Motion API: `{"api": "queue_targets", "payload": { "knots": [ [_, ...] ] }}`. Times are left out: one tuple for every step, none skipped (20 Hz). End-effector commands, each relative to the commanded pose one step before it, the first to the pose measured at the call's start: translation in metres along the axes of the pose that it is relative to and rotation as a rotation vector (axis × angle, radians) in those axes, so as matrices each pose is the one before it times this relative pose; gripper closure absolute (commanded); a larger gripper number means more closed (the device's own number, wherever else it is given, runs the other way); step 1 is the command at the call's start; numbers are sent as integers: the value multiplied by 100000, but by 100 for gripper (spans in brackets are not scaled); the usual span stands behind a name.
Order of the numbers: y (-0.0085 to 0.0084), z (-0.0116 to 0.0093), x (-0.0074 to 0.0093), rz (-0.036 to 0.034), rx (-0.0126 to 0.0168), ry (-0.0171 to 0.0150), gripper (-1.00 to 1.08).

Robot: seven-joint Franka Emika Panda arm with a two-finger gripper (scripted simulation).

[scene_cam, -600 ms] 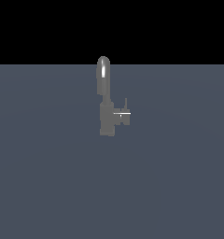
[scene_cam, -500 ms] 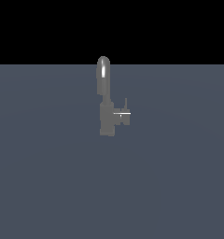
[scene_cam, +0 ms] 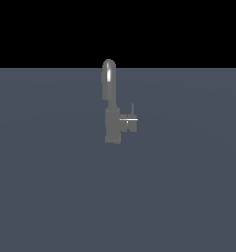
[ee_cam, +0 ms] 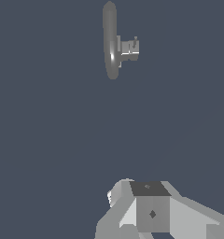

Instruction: Turn on the faucet by rotating a designated handle.

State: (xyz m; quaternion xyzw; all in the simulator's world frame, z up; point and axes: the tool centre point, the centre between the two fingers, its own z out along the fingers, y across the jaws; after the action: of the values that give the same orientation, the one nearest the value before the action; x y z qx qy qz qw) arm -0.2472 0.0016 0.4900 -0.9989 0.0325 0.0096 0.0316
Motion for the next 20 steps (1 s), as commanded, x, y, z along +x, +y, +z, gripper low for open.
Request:
{"api": "queue_targets", "payload": {
  "knots": [
    [-71,109,736,1679,1518,-1622,108],
    [-38,44,361,822,753,-781,108],
    [-41,48,392,892,817,-848,108],
    [-44,52,423,963,882,-916,108],
    [-47,56,455,1034,948,-984,108],
    [-50,60,487,1107,1015,-1053,108],
    [-54,64,519,1180,1083,-1123,108],
    [-57,68,552,1255,1152,-1195,108],
    [-59,71,583,1324,1217,-1260,108],
    [-61,73,596,1354,1246,-1290,108],
    [-61,73,603,1368,1260,-1304,108],
    [-62,73,606,1375,1268,-1311,108],
    [-62,73,610,1383,1277,-1319,108],
    [-63,73,613,1389,1286,-1327,108],
    [-63,73,617,1396,1294,-1334,108],
    [-63,73,620,1403,1302,-1341,108],
    [-64,73,623,1408,1310,-1347,108],
    [-64,73,626,1414,1318,-1354,108],
    [-64,73,629,1419,1326,-1361,108],
    [-65,73,632,1424,1333,-1367,108]
  ]
}}
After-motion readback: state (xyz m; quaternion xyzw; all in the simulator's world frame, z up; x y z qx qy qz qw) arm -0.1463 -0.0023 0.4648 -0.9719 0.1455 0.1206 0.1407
